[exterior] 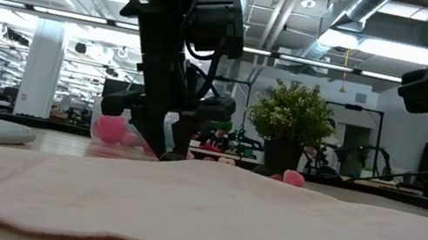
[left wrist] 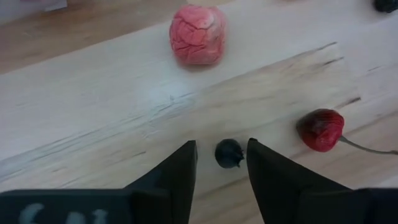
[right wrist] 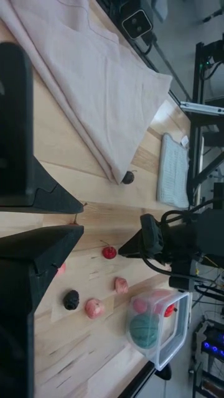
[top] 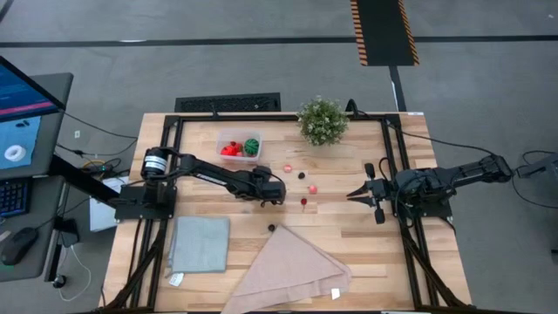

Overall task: Pick and placing Produce into tupperware
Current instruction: Put the blueberry into the transparent container, then put the pink peach into the transparent container

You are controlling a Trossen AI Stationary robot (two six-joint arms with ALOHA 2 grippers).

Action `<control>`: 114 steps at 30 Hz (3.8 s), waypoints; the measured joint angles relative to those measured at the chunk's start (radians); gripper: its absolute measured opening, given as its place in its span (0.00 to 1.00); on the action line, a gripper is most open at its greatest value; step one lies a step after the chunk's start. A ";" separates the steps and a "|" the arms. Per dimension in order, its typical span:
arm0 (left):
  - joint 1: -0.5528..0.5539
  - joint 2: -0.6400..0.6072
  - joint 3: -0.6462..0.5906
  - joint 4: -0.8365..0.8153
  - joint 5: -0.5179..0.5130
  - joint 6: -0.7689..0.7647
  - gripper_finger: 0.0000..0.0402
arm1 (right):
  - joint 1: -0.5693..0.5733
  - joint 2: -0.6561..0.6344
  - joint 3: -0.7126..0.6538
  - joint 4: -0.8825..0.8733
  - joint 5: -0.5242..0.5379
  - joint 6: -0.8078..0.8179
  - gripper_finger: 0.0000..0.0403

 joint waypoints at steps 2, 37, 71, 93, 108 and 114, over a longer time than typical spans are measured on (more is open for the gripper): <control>0.000 0.000 0.000 -0.003 -0.001 0.000 0.28 | 0.000 0.000 0.000 0.000 0.000 0.000 0.16; 0.002 -0.229 0.062 -0.463 -0.274 -0.128 0.06 | 0.000 0.000 0.000 0.000 0.000 0.000 0.16; 0.083 -0.185 0.063 -0.101 -0.083 0.222 0.38 | 0.000 0.000 0.000 -0.006 0.000 0.000 0.16; 0.119 -0.015 0.063 -0.016 -0.037 0.171 0.51 | 0.000 0.000 0.000 -0.023 0.000 0.000 0.16; 0.151 0.036 0.062 0.011 -0.015 0.180 0.28 | 0.000 0.000 -0.001 -0.046 0.000 0.000 0.16; 0.132 0.036 0.062 0.010 -0.028 0.167 0.16 | 0.000 0.000 -0.001 -0.046 0.000 0.000 0.16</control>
